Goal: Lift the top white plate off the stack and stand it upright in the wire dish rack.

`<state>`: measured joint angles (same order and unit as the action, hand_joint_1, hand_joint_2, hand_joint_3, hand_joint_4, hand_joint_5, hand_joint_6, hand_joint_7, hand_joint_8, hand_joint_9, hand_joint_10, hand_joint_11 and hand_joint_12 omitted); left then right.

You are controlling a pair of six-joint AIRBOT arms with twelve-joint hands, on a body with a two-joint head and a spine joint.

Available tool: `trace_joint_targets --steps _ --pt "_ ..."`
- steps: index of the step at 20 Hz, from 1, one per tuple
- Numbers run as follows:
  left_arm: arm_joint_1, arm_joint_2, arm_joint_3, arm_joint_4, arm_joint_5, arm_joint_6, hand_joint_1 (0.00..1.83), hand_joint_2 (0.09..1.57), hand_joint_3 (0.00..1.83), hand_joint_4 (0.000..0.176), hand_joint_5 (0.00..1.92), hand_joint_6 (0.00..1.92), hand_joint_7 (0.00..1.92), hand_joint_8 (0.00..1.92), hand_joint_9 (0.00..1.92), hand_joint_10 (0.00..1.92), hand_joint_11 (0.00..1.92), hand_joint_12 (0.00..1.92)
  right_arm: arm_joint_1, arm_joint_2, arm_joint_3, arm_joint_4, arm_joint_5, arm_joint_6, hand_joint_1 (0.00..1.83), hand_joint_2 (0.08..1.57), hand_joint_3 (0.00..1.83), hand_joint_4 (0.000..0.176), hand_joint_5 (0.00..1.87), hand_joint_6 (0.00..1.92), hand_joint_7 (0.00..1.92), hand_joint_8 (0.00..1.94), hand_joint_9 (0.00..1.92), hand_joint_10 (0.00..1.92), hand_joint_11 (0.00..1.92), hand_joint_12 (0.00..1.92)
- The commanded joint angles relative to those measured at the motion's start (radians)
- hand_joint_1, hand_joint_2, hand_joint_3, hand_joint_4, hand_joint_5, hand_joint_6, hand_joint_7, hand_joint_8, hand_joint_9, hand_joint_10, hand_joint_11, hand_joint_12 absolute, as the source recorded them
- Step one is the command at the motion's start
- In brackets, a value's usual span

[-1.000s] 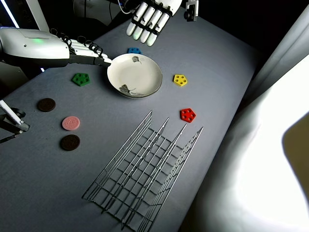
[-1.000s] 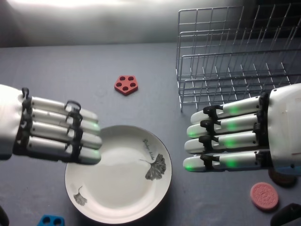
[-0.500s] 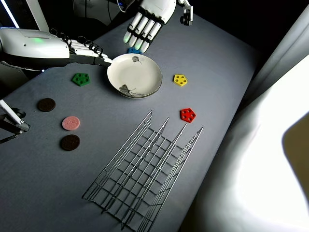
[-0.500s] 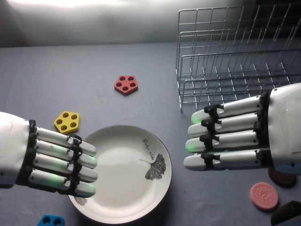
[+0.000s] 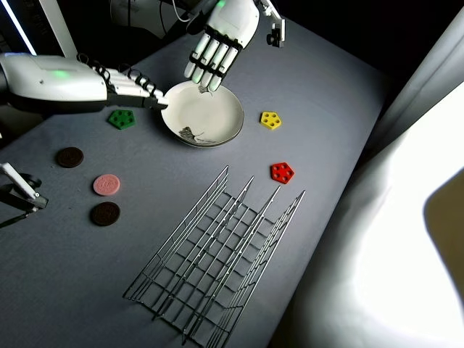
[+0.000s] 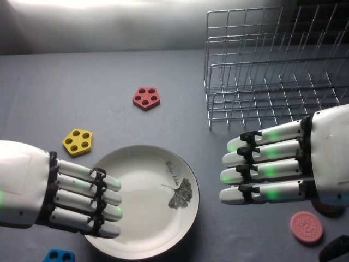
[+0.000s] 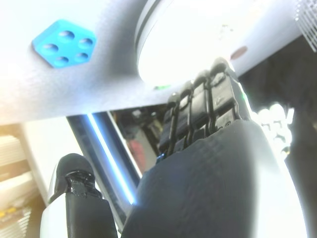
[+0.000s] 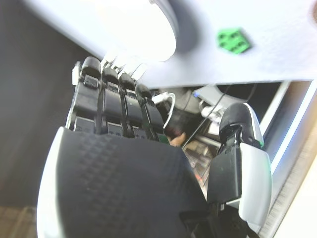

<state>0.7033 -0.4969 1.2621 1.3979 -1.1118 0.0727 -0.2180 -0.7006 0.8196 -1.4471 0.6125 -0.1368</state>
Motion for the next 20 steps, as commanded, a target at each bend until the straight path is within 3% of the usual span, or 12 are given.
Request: trace_joint_targets --steps 1,9,20 --pt "-0.012 -0.003 -0.005 -0.062 -0.05 0.004 0.25 0.99 0.0 0.0 0.05 0.0 0.04 0.0 0.02 0.0 0.02 0.03 0.003 0.005 0.003 0.06 0.043 -0.01 0.3 1.07 0.0 0.0 0.02 0.0 0.04 0.0 0.06 0.0 0.09 0.07" --pt "0.013 -0.029 0.015 -0.064 0.03 0.033 0.28 0.98 0.0 0.0 0.04 0.0 0.03 0.0 0.01 0.0 0.02 0.03 -0.024 -0.02 0.025 0.112 0.043 -0.104 0.27 1.08 0.0 0.0 0.04 0.01 0.05 0.0 0.07 0.0 0.1 0.06" --pt "0.017 -0.056 0.064 -0.054 0.059 0.057 0.25 0.98 0.0 0.0 0.05 0.0 0.05 0.0 0.03 0.0 0.04 0.03 -0.027 -0.071 0.083 0.141 0.039 -0.12 0.24 1.08 0.0 0.0 0.03 0.0 0.04 0.0 0.06 0.0 0.09 0.05"
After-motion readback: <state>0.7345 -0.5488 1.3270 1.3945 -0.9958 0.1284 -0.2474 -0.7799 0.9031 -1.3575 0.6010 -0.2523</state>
